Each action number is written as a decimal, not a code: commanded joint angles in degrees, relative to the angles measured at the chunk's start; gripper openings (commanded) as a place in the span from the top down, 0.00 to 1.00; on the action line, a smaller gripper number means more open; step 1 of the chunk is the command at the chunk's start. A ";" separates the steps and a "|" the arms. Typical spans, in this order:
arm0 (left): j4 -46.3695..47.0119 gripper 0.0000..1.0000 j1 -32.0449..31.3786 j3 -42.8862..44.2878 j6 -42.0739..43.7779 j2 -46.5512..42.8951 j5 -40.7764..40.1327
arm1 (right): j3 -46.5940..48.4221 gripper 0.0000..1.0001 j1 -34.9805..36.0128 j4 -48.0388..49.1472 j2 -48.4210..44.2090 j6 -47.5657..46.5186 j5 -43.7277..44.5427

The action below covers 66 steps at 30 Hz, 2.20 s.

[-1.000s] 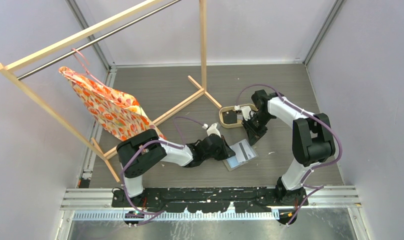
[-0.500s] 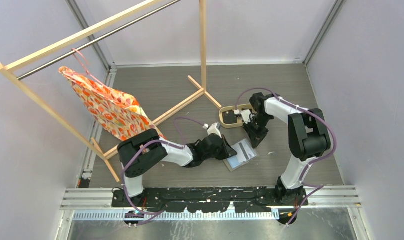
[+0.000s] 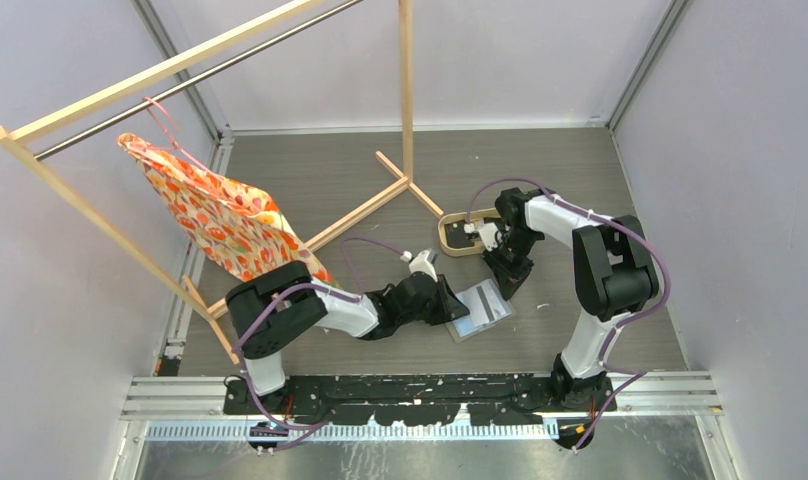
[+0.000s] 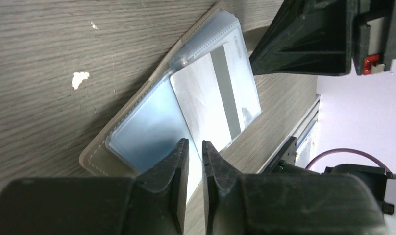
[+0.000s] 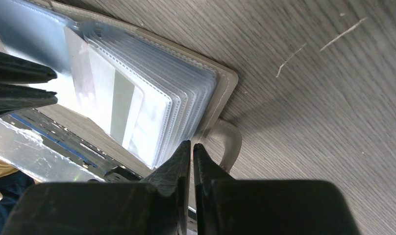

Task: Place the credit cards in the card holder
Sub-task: Insert the credit card into the card holder.

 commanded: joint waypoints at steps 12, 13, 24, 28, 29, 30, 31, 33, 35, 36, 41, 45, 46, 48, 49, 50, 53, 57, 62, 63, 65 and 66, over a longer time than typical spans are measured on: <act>2.49 0.71 -0.75 1.24 -0.15 0.21 2.53 | 0.29 0.88 0.55 -0.92 0.36 -0.44 -1.09; 2.67 0.71 -0.85 1.51 -0.44 0.75 2.61 | 0.29 0.89 0.55 -0.88 0.34 -0.44 -1.17; 3.73 0.61 -1.02 2.70 -3.33 4.34 2.92 | 0.29 0.89 1.32 -1.10 0.70 -0.53 -1.51; 5.17 0.63 -1.07 3.13 -3.43 4.66 2.99 | 0.29 0.89 1.40 -1.20 0.80 -0.61 -1.85; 5.44 0.63 -1.07 3.24 -3.36 4.63 2.90 | 0.32 0.89 1.43 -1.22 0.83 -0.62 -1.92; 5.81 0.63 -0.98 3.34 -3.28 4.63 2.89 | 0.30 0.89 1.43 -1.23 0.88 -0.62 -2.03; 6.24 0.63 -1.05 3.42 -3.19 4.62 2.77 | 0.32 0.89 1.45 -1.27 0.91 -0.67 -2.05; 7.17 0.63 -0.98 3.48 -2.97 4.47 2.33 | 0.37 0.89 1.53 -1.27 0.84 -0.62 -2.03; 7.79 0.63 -0.91 3.75 -2.47 4.32 2.14 | 0.38 0.89 1.50 -1.28 0.79 -0.62 -2.06; 7.86 0.63 -0.90 4.02 -2.29 4.24 2.06 | 0.38 0.89 1.62 -1.23 0.86 -0.62 -2.06; 9.06 0.63 -0.92 4.77 -1.29 3.92 1.80 | 0.46 0.89 1.55 -1.23 0.65 -0.64 -2.17; 8.58 0.63 -0.96 4.82 -0.06 2.74 1.88 | 0.55 0.89 1.51 -1.14 0.04 -0.73 -1.98; 7.70 0.63 -0.95 4.45 0.52 1.96 1.69 | 0.60 0.89 1.33 -1.14 -0.24 -0.65 -2.01; 6.15 0.64 -0.94 3.54 2.03 0.06 1.12 | 0.64 0.89 0.93 -1.05 -1.04 -0.69 -2.29; 5.50 0.64 -0.90 2.96 2.87 -0.88 0.82 | 0.72 0.88 0.70 -0.97 -1.29 -0.70 -2.44; 4.73 0.64 -0.96 2.46 3.76 -1.92 0.59 | 0.80 0.88 0.41 -0.94 -1.76 -0.70 -2.55; 2.03 0.63 -1.05 1.13 6.29 -4.67 -0.26 | 0.82 0.87 -0.77 -0.50 -4.09 -0.63 -3.20; 0.50 0.64 -1.12 -0.15 9.27 -7.58 -1.17 | 0.84 0.85 -2.67 -0.42 -6.75 -0.78 -4.40; -5.08 0.64 -1.73 1.21 15.53 -11.34 -3.09 | 0.99 0.85 -4.14 -0.73 -9.41 -1.84 -7.52; -7.36 0.64 -1.95 1.94 17.37 -12.32 -3.99 | 0.93 0.85 -4.20 -1.01 -9.86 -2.42 -9.25; -10.71 0.64 -2.49 2.92 21.80 -14.58 -6.07 | 1.13 0.85 -4.21 -2.37 -10.56 -4.34 -14.80; -12.34 0.63 -2.82 3.45 23.98 -15.97 -7.28 | 1.34 0.85 -4.21 -3.34 -10.73 -5.45 -17.41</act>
